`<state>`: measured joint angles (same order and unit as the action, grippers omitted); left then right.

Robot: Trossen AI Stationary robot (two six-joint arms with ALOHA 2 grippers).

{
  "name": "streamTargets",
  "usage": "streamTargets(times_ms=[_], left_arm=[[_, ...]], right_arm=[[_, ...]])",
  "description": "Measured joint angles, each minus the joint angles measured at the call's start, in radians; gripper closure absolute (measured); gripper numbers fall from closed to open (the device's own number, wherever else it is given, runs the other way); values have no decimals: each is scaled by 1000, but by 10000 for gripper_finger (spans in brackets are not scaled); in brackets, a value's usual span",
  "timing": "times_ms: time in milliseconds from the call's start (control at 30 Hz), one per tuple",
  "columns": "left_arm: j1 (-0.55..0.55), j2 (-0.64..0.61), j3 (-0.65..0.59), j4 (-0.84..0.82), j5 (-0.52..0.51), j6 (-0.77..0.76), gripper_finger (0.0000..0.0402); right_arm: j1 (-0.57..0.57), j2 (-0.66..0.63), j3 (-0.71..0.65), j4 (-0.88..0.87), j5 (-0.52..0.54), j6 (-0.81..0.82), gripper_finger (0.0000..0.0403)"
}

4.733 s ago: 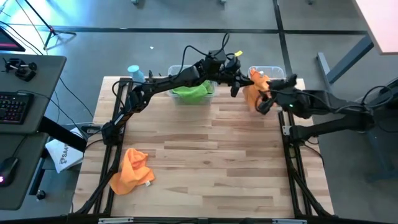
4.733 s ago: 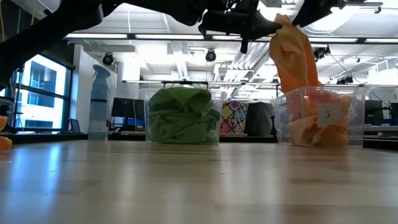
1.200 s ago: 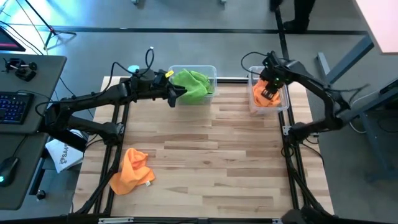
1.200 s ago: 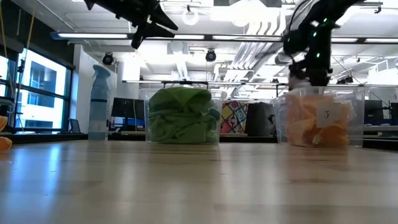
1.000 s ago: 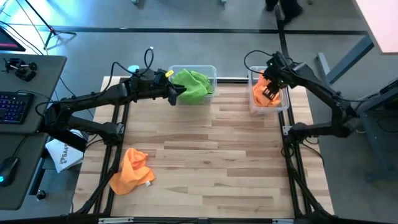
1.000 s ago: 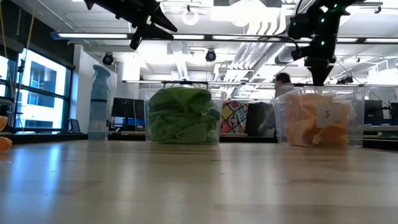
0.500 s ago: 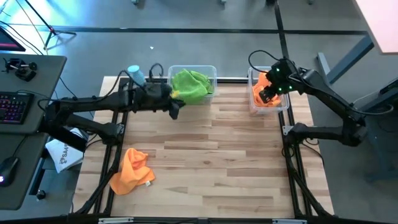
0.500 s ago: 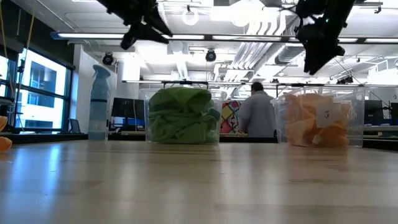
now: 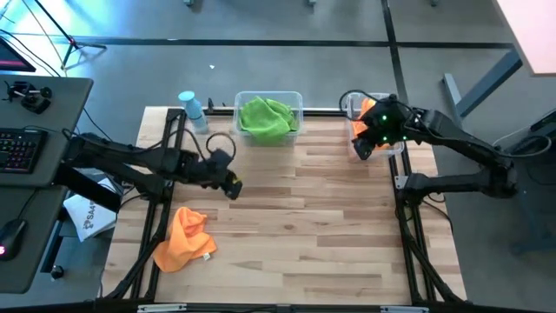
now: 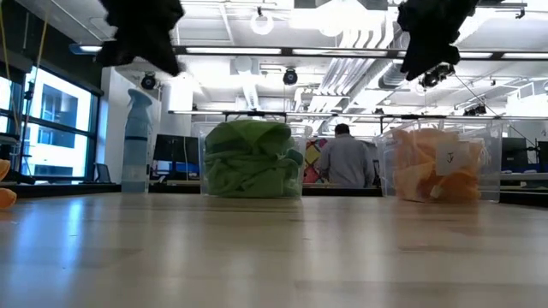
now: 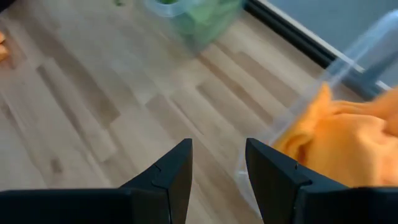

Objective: Sort microfiber towel by color & place in baskets
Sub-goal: Put the orange towel into the right transparent bin

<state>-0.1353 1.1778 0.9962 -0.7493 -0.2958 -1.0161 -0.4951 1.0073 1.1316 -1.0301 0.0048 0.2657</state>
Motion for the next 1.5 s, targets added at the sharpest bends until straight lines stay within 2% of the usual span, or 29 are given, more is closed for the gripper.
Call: streamTargets(times_ms=[133, 333, 433, 733, 967, 1100, 1233, 1500], left_arm=[[-76, 0, 0, -172, 21, -197, 400], [-168, 8, 0, -511, 186, -608, 401], [-216, 7, 0, -593, 255, -752, 401], [-368, 37, 0, -599, 275, -909, 401], [-443, 105, 0, -604, 378, -1031, 395], [-482, 159, 0, -599, 443, -1057, 370], [-515, 211, 0, -590, 455, -1082, 336], [-534, 337, 0, -588, 547, -1153, 285]], right_arm=[[91, 1, 0, 7, 50, 42, 258], [197, 1, 0, 5, 138, 97, 258], [236, 1, 0, 4, 183, 118, 258], [306, 1, 0, 3, 256, 170, 258], [335, 1, 0, 3, 285, 183, 258], [335, 1, 0, 2, 287, 182, 258], [335, 1, 0, 2, 316, 182, 258], [334, 2, 0, 2, 324, 180, 258]])
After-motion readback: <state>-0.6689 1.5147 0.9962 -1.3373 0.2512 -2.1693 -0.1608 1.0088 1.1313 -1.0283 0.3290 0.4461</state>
